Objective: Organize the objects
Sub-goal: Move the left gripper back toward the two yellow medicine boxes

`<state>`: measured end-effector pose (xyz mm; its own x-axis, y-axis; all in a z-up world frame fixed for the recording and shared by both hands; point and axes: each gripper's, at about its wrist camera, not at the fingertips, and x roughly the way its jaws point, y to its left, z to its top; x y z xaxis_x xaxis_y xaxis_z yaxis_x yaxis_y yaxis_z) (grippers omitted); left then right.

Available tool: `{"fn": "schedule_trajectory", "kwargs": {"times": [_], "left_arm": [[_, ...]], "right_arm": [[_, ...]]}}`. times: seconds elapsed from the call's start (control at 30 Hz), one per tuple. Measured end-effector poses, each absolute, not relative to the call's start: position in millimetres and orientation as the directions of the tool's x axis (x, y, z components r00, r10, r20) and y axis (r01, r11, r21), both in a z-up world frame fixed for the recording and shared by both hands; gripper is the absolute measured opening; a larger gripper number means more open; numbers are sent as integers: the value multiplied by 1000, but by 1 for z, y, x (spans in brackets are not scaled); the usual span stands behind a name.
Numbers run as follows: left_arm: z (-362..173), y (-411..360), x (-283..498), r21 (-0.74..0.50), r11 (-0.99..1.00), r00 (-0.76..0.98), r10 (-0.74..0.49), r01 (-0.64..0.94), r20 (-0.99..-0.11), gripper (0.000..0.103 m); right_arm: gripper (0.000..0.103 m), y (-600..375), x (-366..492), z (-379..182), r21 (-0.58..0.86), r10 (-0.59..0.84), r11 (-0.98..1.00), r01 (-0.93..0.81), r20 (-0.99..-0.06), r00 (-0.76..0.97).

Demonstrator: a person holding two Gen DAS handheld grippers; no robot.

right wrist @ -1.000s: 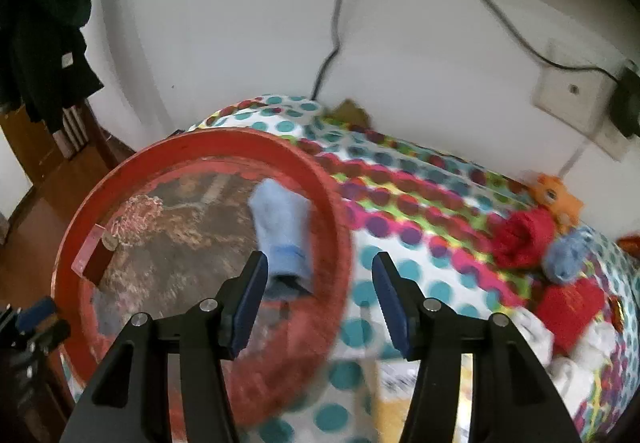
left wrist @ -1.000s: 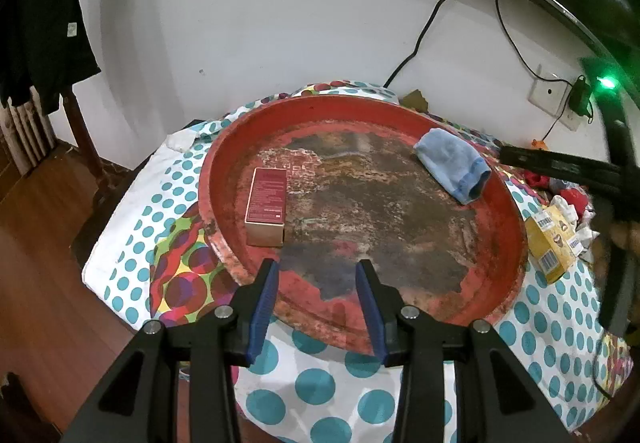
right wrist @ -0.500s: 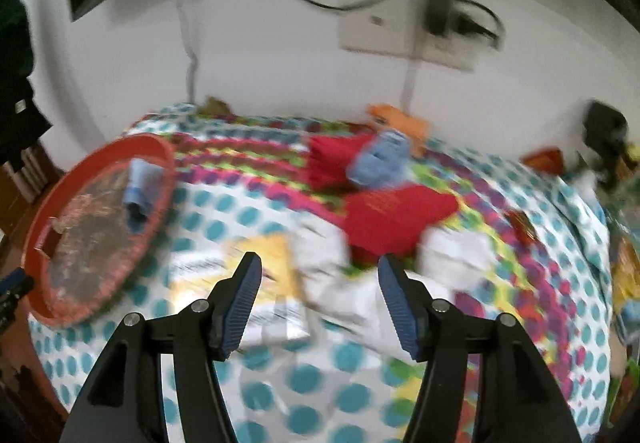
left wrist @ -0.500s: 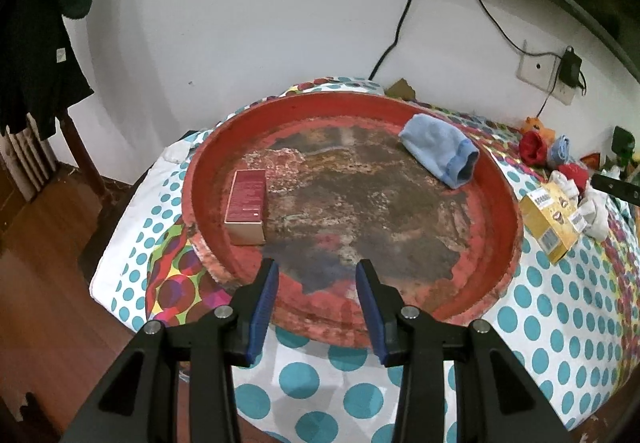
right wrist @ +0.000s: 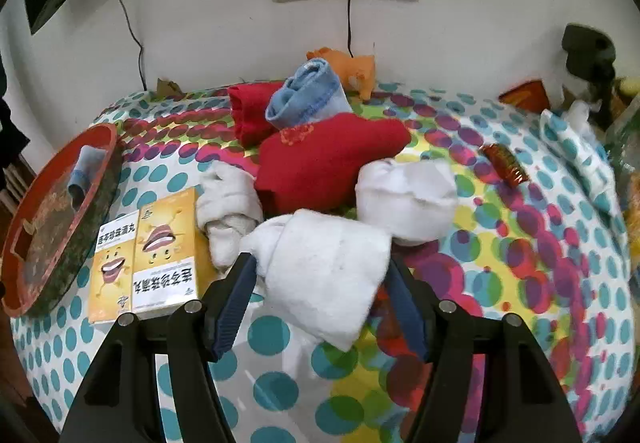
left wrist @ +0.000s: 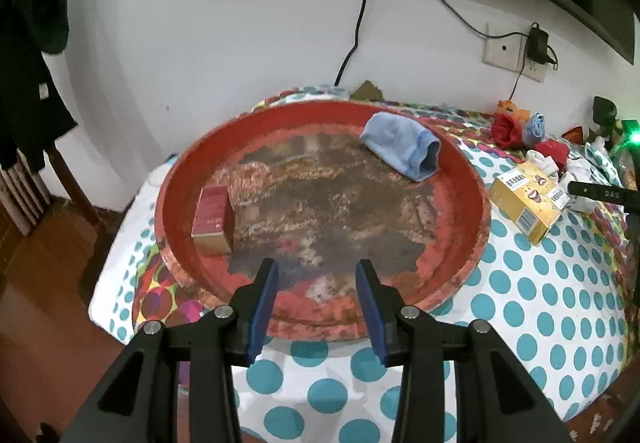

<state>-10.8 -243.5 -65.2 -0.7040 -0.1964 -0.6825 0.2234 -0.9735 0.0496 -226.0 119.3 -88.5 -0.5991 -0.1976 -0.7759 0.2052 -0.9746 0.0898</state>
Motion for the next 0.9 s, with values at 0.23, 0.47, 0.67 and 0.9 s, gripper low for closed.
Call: {"fn": "schedule_trajectory", "kwargs": {"times": [0.23, 0.47, 0.67, 0.9], "left_arm": [[-69, -209, -15, 64, -984, -690, -161, 164, -706, 41], [-62, -161, -27, -5, -995, -691, -64, 97, -720, 41], [-60, -112, -45, -29, -1000, -682, 18, 4, -731, 41], [-62, -64, -74, -72, -994, -663, 112, -87, -741, 41]], "right_arm": [[45, 118, -231, -93, 84, -221, -965, 249, -771, -597], [38, 136, -222, -94, 66, -224, -961, 267, -754, -618], [38, 162, -217, -93, 34, -185, -970, 241, -748, -638], [39, 168, -220, -94, 43, -180, -973, 227, -754, -632]]}}
